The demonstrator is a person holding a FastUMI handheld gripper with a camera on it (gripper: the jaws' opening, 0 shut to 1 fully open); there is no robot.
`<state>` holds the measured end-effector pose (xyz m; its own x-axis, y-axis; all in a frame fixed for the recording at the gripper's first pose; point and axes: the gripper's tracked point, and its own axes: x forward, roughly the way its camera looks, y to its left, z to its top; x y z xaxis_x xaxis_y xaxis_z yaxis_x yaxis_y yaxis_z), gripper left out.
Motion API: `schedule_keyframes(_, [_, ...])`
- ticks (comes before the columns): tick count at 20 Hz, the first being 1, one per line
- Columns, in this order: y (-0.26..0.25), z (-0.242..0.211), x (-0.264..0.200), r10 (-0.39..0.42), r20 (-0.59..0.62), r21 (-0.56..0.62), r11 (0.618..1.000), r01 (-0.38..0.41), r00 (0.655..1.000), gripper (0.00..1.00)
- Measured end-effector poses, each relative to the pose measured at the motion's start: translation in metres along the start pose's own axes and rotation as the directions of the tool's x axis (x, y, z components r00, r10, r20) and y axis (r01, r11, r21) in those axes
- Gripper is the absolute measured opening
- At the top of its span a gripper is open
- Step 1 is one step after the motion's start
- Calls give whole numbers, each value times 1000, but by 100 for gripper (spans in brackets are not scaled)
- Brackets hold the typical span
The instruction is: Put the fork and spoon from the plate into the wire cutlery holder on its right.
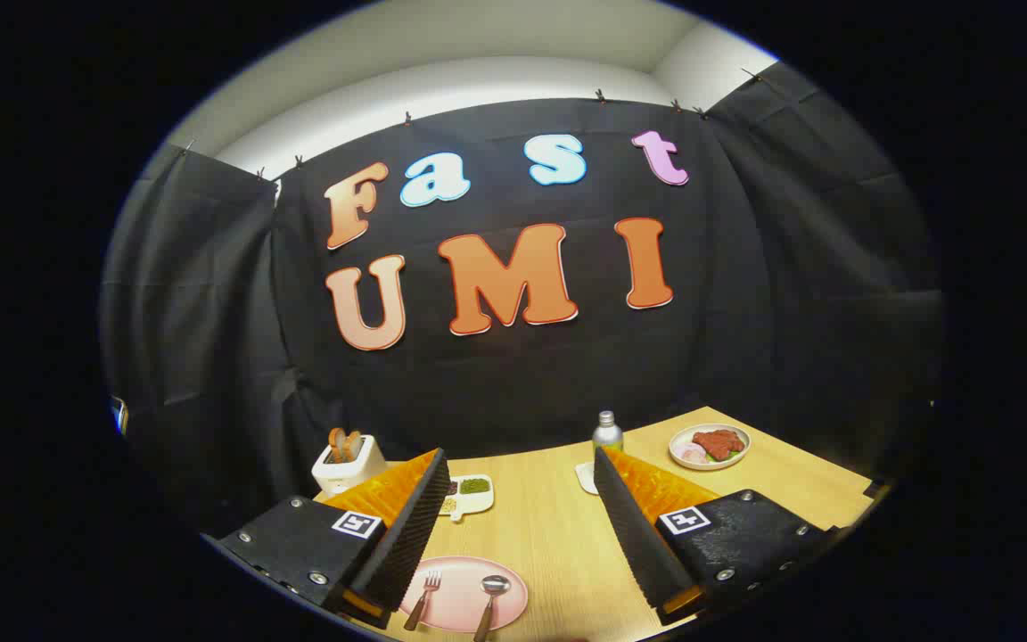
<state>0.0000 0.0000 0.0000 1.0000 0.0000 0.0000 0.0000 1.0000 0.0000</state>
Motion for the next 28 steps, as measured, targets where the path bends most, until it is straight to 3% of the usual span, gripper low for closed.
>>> schedule_keyframes(6, [-12, 11, -4, -52, 34, -52, 997, 54, 998, 98])
schedule_keyframes(20, [15, 0, 0, -13, 4, -128, 992, 13, 1000, 98])
schedule_keyframes(28, [36, -64, 6, -10, -91, -175, 985, -6, 996, 98])
